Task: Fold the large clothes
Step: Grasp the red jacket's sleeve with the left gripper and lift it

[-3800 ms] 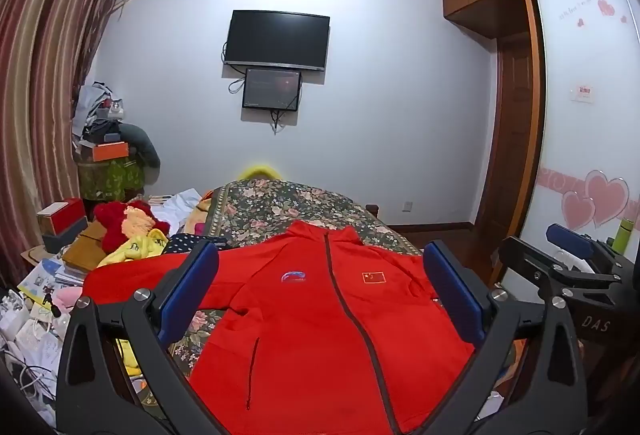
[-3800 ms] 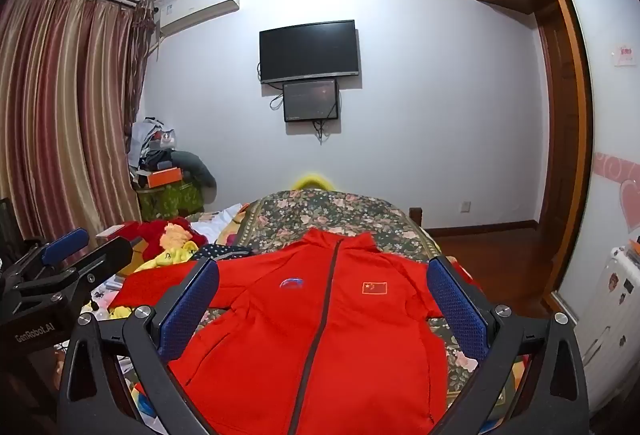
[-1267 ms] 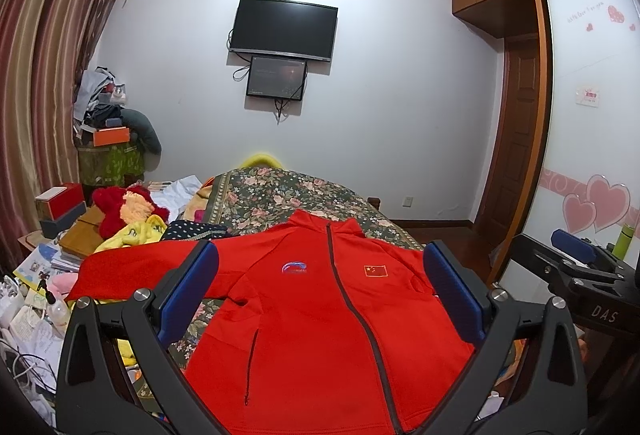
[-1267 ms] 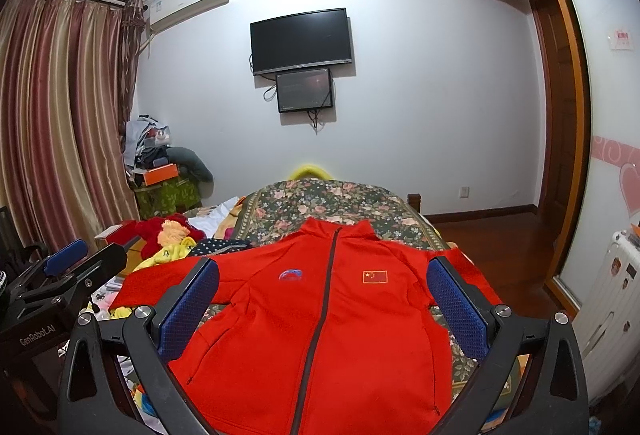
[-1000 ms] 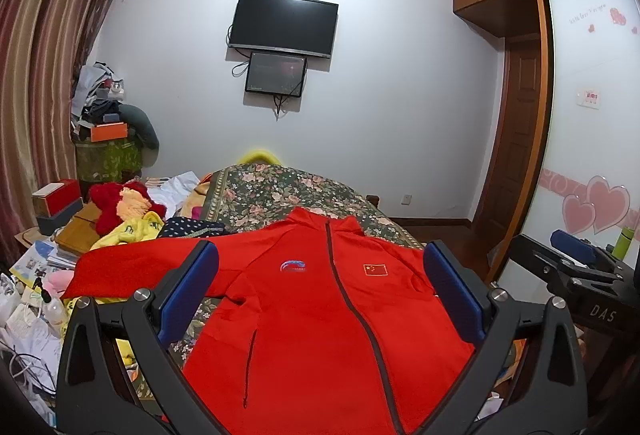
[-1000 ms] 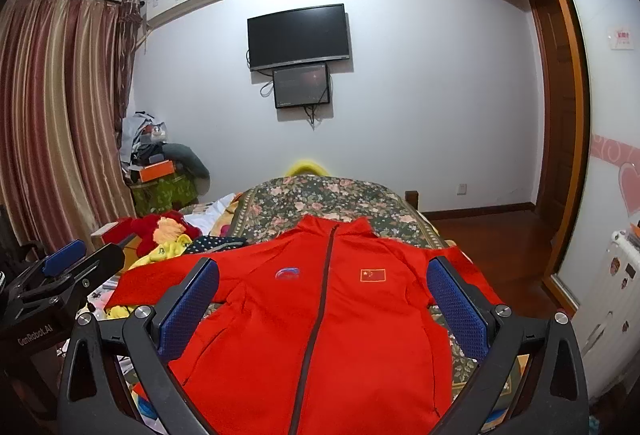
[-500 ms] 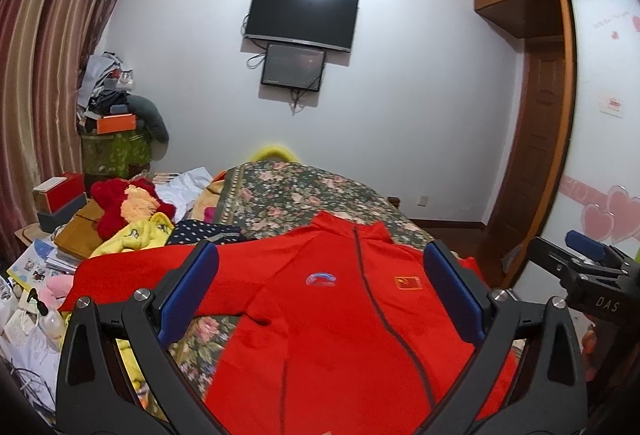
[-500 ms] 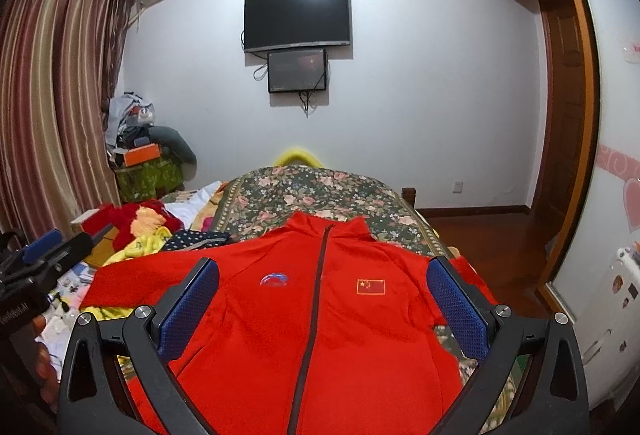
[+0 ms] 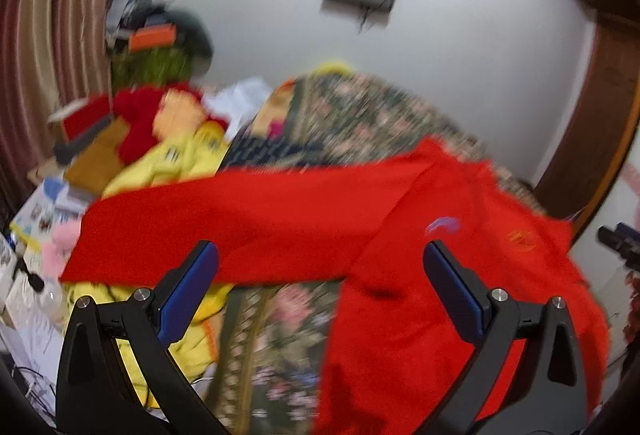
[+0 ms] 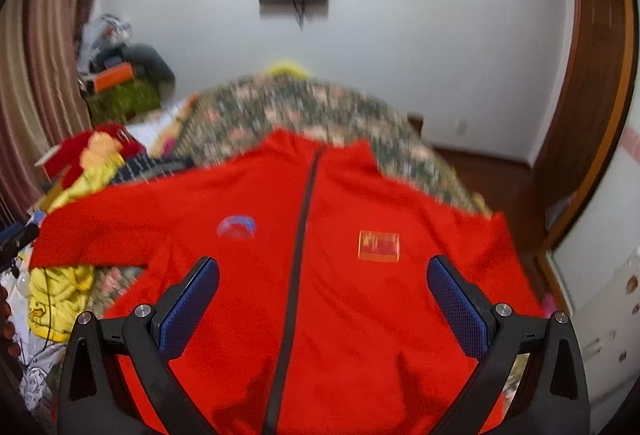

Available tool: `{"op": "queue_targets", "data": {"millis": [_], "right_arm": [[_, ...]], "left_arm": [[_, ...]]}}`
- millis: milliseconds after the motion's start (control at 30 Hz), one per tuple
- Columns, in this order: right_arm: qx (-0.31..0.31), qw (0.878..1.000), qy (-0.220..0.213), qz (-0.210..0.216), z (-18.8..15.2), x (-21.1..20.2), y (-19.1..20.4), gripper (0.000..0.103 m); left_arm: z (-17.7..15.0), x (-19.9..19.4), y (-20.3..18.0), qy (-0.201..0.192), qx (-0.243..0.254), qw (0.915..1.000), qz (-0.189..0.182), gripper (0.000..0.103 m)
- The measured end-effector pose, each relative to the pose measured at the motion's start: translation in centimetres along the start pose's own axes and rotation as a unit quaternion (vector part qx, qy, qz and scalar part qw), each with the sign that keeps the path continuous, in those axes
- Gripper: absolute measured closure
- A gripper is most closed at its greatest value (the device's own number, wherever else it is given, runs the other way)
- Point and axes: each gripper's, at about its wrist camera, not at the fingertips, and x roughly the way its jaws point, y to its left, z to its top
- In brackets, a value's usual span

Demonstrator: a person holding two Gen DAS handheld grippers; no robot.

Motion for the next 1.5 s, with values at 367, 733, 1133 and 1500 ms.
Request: {"op": "queue_targets", "data": {"millis": [367,733,1133,1500], "right_arm": [[0.08,0.992,0.093,0.019,-2.7,7.7,-2.6,0.0],[0.094,0.989,0.112,0.01,-3.2,9.1,-3.1,0.0],[0.071,0.993,0.096,0.007,-2.6,7.2,-3.1,0.0],[0.077,0.995,0.07,0.01,-2.4,4.1,-5.8,0.0]], "left_arm": [[-6.1,9.5,13.4,0.122,-0.186,0.9748,-0.017,0.001],[-5.4,11.9,19.9,0.094,-0.239,0.9643,0.066,0.02],[0.4,10.8,22.1,0.056,-0.196,0.9641,0.171,0.082],[14.1,8.2,7.3,-0.04,-0.001,0.9888,0.144,0.101]]}}
